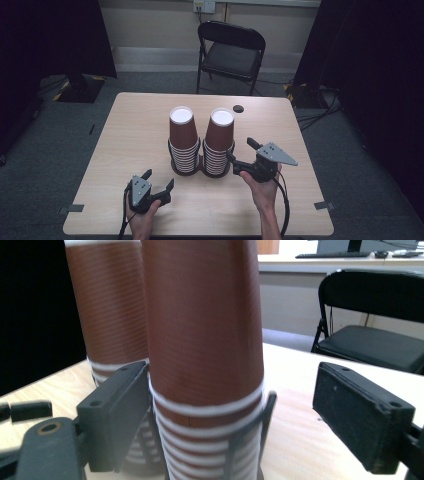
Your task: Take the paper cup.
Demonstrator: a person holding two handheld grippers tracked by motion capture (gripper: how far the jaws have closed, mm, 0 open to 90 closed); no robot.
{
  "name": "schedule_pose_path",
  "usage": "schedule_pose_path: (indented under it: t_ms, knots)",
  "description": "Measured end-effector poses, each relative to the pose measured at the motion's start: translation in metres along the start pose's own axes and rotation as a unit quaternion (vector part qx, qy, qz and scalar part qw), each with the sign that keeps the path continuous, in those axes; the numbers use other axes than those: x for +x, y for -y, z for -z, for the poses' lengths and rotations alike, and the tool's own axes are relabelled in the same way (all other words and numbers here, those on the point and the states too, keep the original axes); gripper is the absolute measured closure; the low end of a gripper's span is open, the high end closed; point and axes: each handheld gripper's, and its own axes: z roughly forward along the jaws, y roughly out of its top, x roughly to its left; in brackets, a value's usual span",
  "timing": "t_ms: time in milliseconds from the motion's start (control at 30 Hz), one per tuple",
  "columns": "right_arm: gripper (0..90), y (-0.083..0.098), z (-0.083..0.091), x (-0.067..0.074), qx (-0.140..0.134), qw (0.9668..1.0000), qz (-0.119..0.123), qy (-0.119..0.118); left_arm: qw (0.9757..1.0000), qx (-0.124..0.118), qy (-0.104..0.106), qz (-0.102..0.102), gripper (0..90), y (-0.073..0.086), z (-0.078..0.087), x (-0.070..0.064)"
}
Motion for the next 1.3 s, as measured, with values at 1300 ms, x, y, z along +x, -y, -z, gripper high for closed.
schedule_pose_path:
  t_ms: [1300]
  knots:
    - [10.2, -0.028, -0.078, 0.004, 0.056, 0.9974, 0.023, -0.038, 0.9998, 0.016, 0.008, -0.003, 15.6, -0.001, -0.003, 0.001]
